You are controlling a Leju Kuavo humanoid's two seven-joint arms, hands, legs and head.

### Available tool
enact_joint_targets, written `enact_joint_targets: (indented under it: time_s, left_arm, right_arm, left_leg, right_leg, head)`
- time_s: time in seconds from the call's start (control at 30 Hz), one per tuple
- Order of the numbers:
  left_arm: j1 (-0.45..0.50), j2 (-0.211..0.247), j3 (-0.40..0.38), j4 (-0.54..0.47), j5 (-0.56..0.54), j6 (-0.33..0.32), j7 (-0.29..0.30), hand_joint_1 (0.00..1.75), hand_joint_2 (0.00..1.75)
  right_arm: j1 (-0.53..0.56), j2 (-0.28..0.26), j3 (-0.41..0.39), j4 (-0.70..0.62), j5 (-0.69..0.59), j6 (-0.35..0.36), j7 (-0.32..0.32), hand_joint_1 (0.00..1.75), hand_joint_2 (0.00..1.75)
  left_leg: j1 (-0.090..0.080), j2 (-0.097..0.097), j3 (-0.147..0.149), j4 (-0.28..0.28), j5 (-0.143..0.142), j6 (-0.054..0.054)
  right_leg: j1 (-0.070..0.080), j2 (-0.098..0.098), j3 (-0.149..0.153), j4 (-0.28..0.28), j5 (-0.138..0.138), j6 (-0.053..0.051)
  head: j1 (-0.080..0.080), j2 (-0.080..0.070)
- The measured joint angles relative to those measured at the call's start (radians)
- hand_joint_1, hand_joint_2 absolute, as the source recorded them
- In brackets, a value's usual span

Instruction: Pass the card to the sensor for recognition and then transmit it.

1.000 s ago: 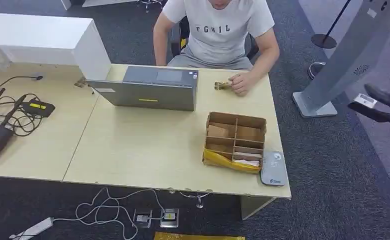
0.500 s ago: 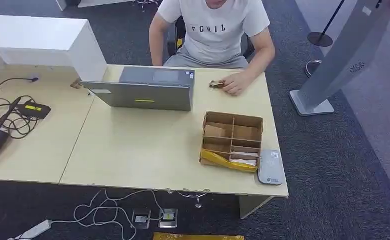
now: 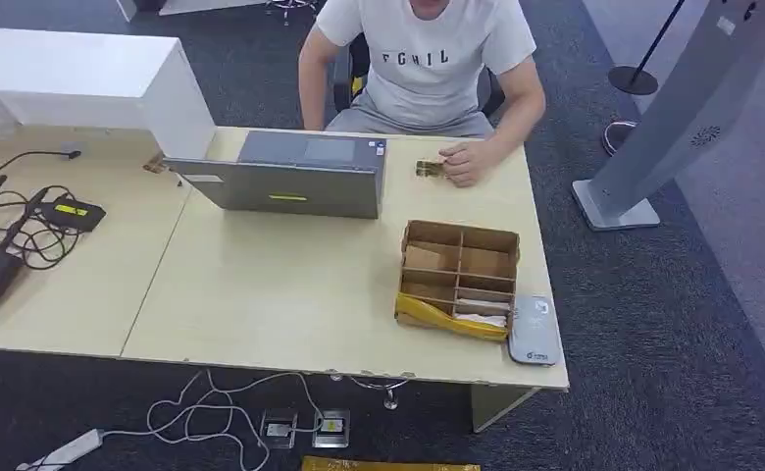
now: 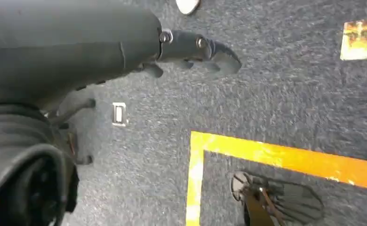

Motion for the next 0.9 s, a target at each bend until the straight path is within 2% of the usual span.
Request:
enact_joint_targets:
  time_s: [0.1,0.17,0.27,0.37,0.43,0.5,0.57,0.8,0.9]
  left_arm:
    - [0.002,-0.001,0.001,0.0,0.023,-0.012,0.0,0.0,0.0]
    - [0.001,-0.002,0.006,0.0,0.044,-0.009,0.0,0.0,0.0]
    - [0.002,-0.004,0.017,0.0,0.084,0.018,-0.001,0.0,0.0]
    - [0.002,-0.009,0.033,0.0,0.108,0.061,-0.026,0.0,0.0]
    - [0.003,-0.011,0.047,0.0,0.121,0.071,-0.027,0.0,0.0]
    - [0.004,-0.013,0.065,0.0,0.125,0.076,-0.026,0.0,0.0]
    - [0.003,-0.014,0.073,0.0,0.123,0.079,-0.008,0.0,0.0]
    - [0.004,-0.007,0.106,0.0,0.169,0.088,0.019,0.0,0.0]
    - [0.004,-0.003,0.124,0.0,0.177,0.078,0.019,0.0,0.0]
  right_arm:
    - [0.093,0.051,-0.076,0.023,-0.093,0.0,0.058,0.0,0.0]
    - [0.141,0.105,-0.134,0.044,-0.142,0.0,0.101,0.0,0.0]
    - [0.185,0.215,-0.216,0.071,-0.213,0.005,0.172,0.0,0.0]
    - [0.214,0.343,-0.308,0.095,-0.267,0.002,0.313,0.0,0.0]
    - [0.239,0.431,-0.376,0.096,-0.219,0.001,0.32,0.0,0.0]
    - [0.247,0.542,-0.48,0.091,-0.158,-0.001,0.307,0.0,0.0]
    - [0.248,0.617,-0.56,0.096,-0.112,-0.001,0.304,0.0,0.0]
    - [0.246,0.784,-0.749,0.112,-0.059,-0.002,0.31,0.0,0.0]
    - [0.245,0.807,-0.803,0.119,-0.053,-0.002,0.269,0.0,0.0]
  left_leg:
    - [0.0,0.0,0.0,0.0,-0.001,-0.001]
    - [0.002,0.001,0.0,-0.001,-0.002,-0.001]
    - [0.004,0.003,0.002,-0.001,-0.002,-0.002]
    - [0.006,0.002,0.002,-0.001,-0.001,-0.003]
    - [0.007,0.001,0.002,-0.001,-0.001,-0.004]
    - [0.009,0.002,0.002,-0.001,-0.001,-0.007]
    - [0.007,0.003,0.003,-0.001,-0.001,-0.007]
    - [0.008,0.004,0.004,-0.001,-0.001,-0.008]
    - [0.007,0.004,0.004,-0.001,-0.001,-0.008]
  right_leg:
    - [0.0,0.0,0.0,0.0,0.0,0.0]
    - [0.002,0.001,0.001,0.0,-0.001,-0.001]
    - [0.004,0.002,0.001,0.0,-0.001,-0.001]
    - [0.006,0.002,0.002,0.0,-0.001,-0.002]
    - [0.007,0.001,0.002,0.001,-0.002,-0.003]
    - [0.009,0.002,0.002,0.001,-0.001,-0.005]
    - [0.007,0.003,0.001,0.004,-0.003,-0.007]
    - [0.008,0.006,0.001,0.004,-0.003,-0.007]
    - [0.007,0.006,0.001,0.004,-0.003,-0.007]
  head:
    - [0.0,0.0]
    - [0.0,0.0]
    - [0.001,0.0]
    - [0.001,0.0]
    - [0.001,0.0]
    - [0.002,0.0]
    - [-0.001,0.0]
    - [0.0,0.0]
    - [0.001,0.0]
